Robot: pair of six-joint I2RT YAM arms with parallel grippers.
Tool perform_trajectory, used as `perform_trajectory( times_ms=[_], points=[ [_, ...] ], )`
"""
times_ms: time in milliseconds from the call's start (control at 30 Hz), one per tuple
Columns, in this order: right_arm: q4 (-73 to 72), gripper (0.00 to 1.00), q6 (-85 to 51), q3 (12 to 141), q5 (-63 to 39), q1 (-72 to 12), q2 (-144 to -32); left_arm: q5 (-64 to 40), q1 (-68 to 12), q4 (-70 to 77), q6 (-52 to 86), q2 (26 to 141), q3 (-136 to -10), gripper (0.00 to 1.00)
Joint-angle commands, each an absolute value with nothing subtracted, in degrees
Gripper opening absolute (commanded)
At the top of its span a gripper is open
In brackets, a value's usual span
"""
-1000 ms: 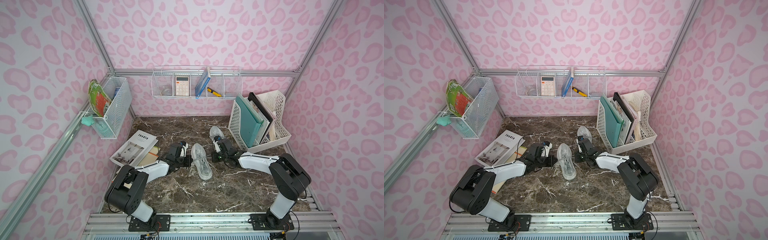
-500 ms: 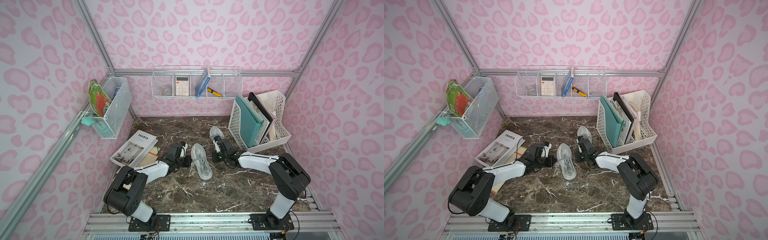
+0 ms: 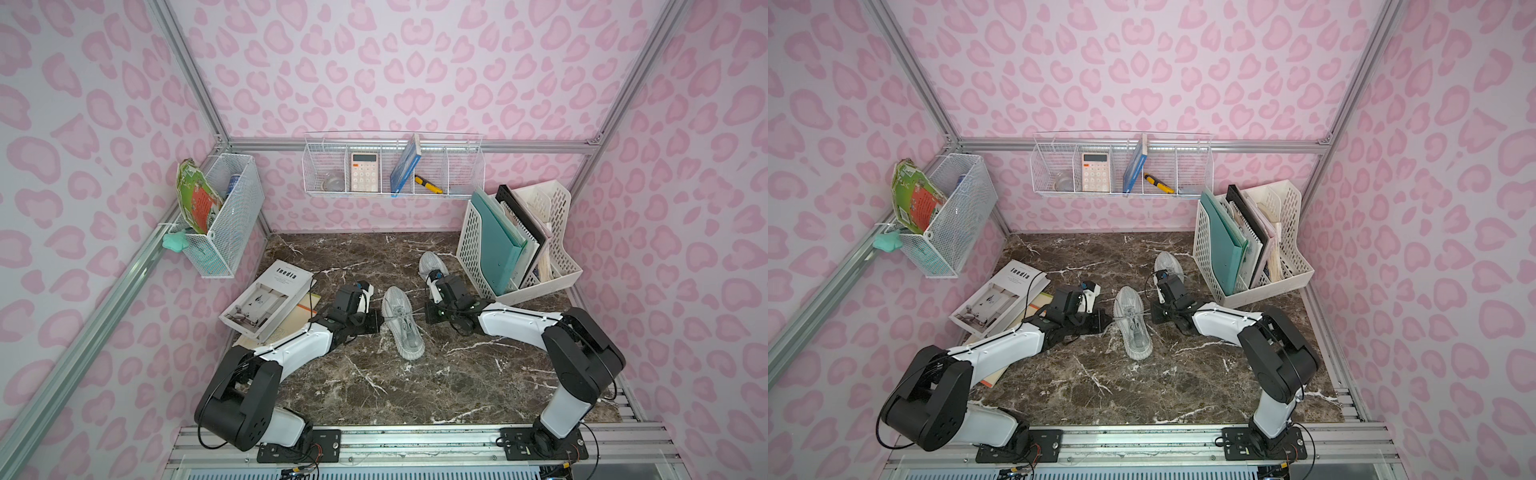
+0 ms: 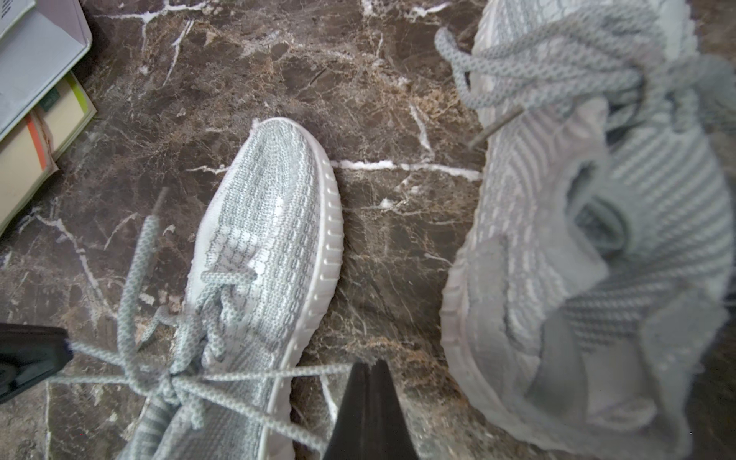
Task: Tie the shoes
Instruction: Tie the shoelace on the shoe.
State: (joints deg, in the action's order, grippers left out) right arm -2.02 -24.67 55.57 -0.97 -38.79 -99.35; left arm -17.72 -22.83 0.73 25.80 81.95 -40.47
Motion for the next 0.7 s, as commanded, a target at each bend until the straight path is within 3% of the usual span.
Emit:
perform_trajectory(
  times_ms=[0,500,667],
  points=[
    [1.2,0.00,-24.9,55.8,9.3,-37.8,-98.9,-13.5,-22.6,-8.5,25.8,80.7,-41.2,0.00],
    [2.0,0.00,-25.0,55.4,9.7,-36.5,-100.5,-5.3,-22.8,-12.2,26.6,86.2,-41.6,0.00],
    [0.3,0.00,-24.8,55.2,7.4,-36.4,-100.3,-9.1,-22.9,-10.6,26.0,86.0,-42.0,0.00]
  ],
)
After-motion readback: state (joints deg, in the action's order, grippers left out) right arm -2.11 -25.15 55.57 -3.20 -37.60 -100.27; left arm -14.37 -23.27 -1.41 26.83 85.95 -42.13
